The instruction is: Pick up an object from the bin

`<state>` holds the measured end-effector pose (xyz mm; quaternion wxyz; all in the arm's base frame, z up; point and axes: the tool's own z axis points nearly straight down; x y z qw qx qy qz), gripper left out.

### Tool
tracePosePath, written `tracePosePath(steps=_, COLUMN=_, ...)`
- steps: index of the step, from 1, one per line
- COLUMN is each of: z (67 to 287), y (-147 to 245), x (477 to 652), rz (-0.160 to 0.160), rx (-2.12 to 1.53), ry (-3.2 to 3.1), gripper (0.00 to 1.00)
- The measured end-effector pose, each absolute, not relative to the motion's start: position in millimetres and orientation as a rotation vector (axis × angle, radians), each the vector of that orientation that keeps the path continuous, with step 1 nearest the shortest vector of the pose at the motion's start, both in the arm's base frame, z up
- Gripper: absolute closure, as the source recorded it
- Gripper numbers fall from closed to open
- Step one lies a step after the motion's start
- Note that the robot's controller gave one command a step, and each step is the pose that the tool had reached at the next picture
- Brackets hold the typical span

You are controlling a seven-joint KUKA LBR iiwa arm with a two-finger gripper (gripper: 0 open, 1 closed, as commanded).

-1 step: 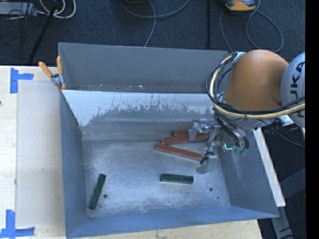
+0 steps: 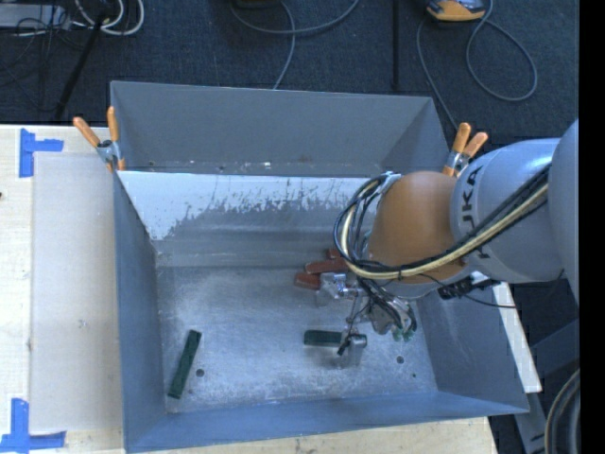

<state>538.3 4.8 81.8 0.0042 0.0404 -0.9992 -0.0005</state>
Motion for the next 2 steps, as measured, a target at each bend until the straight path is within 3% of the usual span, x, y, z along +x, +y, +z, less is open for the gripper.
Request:
tracePosePath(steps=1, z=86.2, y=4.4, x=540.2, rz=0.000, rx=0.127, ry=-3.137, gripper=1.00)
tracePosePath(steps=2, z=291.5, y=-12.0, x=551.2, rz=0.000, rx=0.034, ry=-3.152, gripper=1.00)
